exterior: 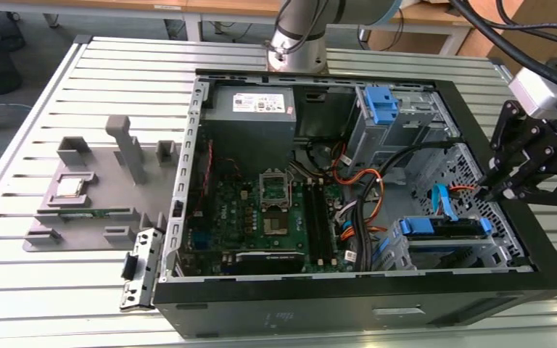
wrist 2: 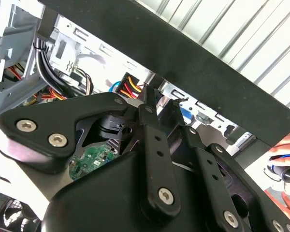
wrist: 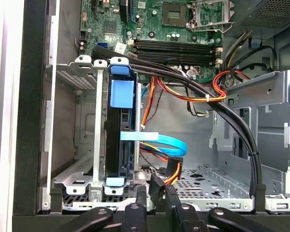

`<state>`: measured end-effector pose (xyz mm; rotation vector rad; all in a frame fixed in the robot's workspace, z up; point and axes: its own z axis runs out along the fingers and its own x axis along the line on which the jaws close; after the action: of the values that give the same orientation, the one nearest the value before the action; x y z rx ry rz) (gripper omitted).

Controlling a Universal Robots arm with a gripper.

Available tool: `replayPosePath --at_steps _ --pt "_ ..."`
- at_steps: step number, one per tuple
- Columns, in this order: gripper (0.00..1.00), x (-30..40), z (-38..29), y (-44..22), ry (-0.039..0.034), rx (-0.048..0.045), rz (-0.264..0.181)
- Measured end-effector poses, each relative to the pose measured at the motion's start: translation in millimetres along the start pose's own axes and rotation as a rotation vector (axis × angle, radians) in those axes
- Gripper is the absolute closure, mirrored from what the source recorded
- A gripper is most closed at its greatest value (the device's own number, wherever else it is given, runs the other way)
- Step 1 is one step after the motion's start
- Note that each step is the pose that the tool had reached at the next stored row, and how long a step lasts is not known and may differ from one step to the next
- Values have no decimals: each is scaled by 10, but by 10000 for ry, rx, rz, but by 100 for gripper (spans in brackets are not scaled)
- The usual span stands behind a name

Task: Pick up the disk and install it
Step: 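Insert the second disk wire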

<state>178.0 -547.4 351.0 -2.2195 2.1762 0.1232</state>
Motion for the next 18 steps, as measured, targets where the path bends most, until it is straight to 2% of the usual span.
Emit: replayPosePath --at_steps 5,8,9,18 --pt "70 1 16 14 24 0 2" --pt "70 1 20 18 130 -2 5" --pt "70 2 21 18 139 -2 5" --pt "70 8 28 21 143 6 6"
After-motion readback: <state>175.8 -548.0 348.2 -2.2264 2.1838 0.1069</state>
